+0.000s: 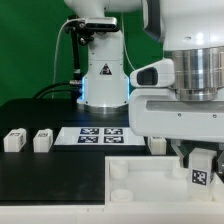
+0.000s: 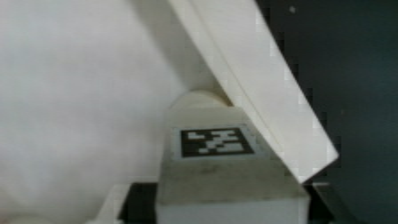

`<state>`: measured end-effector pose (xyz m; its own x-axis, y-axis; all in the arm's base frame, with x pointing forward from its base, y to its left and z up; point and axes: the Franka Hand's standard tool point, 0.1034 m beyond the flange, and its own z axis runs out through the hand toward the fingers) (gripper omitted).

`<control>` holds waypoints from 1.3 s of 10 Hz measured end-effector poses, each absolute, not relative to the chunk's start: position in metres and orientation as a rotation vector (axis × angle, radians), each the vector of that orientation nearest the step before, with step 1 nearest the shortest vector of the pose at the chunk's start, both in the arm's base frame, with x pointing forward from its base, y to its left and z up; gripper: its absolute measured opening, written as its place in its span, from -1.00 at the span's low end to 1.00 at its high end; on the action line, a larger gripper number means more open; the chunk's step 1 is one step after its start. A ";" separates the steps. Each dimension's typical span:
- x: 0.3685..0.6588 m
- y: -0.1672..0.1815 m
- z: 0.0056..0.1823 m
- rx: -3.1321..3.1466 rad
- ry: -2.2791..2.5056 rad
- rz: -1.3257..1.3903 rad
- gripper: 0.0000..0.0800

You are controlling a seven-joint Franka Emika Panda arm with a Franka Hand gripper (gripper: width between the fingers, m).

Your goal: Assemble one leg

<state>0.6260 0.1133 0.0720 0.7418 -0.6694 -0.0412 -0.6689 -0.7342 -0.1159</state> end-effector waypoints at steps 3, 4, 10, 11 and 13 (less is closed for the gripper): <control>0.624 0.117 0.070 -2.384 1.812 0.091 -0.26; 0.625 0.118 0.069 -2.235 1.978 0.120 -0.26; 0.624 0.118 0.067 -2.047 2.156 0.151 -0.26; 0.624 0.118 0.065 -2.157 2.061 0.150 0.33; 0.625 0.123 0.068 -2.461 1.703 0.105 0.56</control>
Offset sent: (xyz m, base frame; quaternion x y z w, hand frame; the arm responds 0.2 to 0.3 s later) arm 0.0163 0.0125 0.0024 0.0295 -0.0211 0.4086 0.9120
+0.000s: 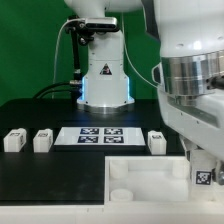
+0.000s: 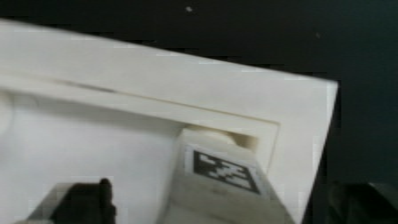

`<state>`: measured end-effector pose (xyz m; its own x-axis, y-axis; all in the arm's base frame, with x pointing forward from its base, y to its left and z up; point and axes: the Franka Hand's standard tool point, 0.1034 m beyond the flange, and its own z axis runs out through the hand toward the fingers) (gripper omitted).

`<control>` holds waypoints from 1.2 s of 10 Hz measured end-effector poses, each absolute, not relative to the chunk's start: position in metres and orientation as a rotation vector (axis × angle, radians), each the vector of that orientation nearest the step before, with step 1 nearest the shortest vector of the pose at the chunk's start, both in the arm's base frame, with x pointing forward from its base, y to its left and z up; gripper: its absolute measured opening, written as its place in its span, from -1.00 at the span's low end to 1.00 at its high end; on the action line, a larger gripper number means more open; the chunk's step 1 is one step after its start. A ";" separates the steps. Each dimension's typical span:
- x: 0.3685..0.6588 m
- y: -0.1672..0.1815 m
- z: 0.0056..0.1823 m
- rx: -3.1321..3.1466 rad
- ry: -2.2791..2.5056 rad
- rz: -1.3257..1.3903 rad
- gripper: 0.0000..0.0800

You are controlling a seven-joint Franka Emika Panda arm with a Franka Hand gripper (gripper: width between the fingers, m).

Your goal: Assemble one leg

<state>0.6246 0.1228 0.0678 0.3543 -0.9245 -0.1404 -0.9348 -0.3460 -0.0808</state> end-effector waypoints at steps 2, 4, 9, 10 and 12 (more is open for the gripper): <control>0.625 0.121 0.067 -2.621 1.435 0.081 0.61; 0.624 0.120 0.066 -2.817 1.071 0.040 0.62; 0.628 0.118 0.068 -2.998 0.522 -0.034 0.39; 0.628 0.118 0.068 -2.989 0.562 -0.032 0.39; 0.627 0.117 0.067 -2.913 0.867 -0.011 -0.26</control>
Offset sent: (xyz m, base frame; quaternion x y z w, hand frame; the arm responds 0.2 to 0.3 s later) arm 0.0053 -0.0027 -0.0031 -0.0522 0.0491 -0.3719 0.9255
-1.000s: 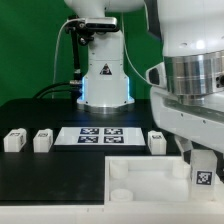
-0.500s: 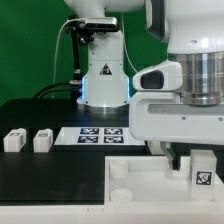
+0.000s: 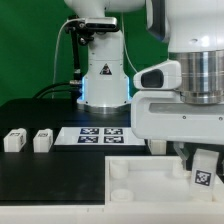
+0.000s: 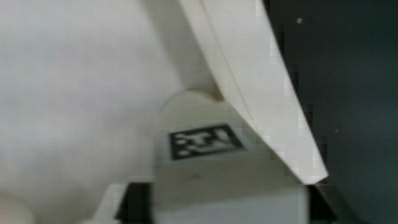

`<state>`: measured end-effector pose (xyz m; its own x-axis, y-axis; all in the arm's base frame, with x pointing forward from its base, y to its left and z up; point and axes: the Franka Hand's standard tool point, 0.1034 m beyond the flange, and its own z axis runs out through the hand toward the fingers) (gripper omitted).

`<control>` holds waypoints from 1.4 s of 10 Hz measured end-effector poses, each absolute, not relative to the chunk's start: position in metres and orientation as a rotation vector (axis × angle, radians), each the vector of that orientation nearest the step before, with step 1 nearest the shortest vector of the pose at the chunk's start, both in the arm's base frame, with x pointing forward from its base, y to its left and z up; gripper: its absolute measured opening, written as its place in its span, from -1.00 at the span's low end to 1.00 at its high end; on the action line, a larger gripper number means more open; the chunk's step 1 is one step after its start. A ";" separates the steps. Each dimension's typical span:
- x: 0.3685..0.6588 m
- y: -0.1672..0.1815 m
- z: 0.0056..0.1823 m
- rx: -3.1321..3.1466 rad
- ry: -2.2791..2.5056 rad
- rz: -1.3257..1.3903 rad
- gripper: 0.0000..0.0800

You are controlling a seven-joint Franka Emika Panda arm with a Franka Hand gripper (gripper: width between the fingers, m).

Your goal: Assemble one leg

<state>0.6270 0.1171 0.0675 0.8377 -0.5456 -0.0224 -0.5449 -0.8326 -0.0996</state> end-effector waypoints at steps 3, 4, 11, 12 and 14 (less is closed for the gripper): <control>0.627 0.115 0.069 -2.696 1.358 0.055 -0.26; 0.626 0.115 0.068 -2.534 1.612 0.100 -0.26; 0.629 0.115 0.068 -1.676 2.467 0.222 -0.26; 0.629 0.114 0.069 -1.629 2.509 0.204 -0.26; 0.628 0.112 0.069 -1.636 2.521 0.181 -0.26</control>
Offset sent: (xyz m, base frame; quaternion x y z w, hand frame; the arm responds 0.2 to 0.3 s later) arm 0.0130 0.0017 0.0051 0.0242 -0.0388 0.4185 0.9071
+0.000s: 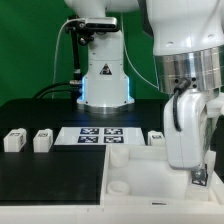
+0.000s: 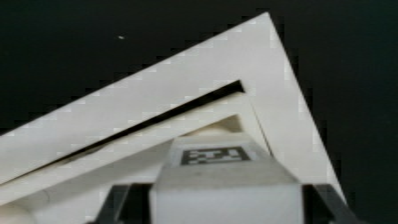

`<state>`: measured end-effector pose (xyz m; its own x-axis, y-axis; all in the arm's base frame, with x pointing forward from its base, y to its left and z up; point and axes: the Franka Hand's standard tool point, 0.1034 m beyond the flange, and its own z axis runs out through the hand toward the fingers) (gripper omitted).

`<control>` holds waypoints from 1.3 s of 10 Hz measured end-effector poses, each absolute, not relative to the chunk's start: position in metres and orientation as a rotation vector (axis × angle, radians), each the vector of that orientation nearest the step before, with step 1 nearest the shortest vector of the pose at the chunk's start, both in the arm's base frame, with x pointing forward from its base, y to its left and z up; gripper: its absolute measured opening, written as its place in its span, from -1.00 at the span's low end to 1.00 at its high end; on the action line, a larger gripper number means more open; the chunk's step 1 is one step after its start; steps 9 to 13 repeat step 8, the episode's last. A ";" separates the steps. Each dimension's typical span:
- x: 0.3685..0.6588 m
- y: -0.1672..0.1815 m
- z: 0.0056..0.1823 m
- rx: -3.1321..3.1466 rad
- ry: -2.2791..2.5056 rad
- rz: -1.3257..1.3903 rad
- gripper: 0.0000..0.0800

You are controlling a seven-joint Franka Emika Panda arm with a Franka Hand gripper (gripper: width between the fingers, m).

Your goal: Assemble one leg

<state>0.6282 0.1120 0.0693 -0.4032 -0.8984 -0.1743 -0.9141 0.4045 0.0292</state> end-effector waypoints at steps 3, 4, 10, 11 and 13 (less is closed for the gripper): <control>0.627 0.114 0.068 -1.649 2.515 0.183 0.13; 0.622 0.118 0.067 -1.662 2.508 0.185 0.50; 0.615 0.135 0.089 -1.670 2.470 0.184 0.62; 0.615 0.135 0.089 -1.670 2.470 0.184 0.62; 0.615 0.135 0.089 -1.670 2.470 0.184 0.62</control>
Offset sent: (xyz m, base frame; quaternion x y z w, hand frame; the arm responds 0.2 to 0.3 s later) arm -0.0195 0.0080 -0.0019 -0.0108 0.0065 -0.0239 0.9996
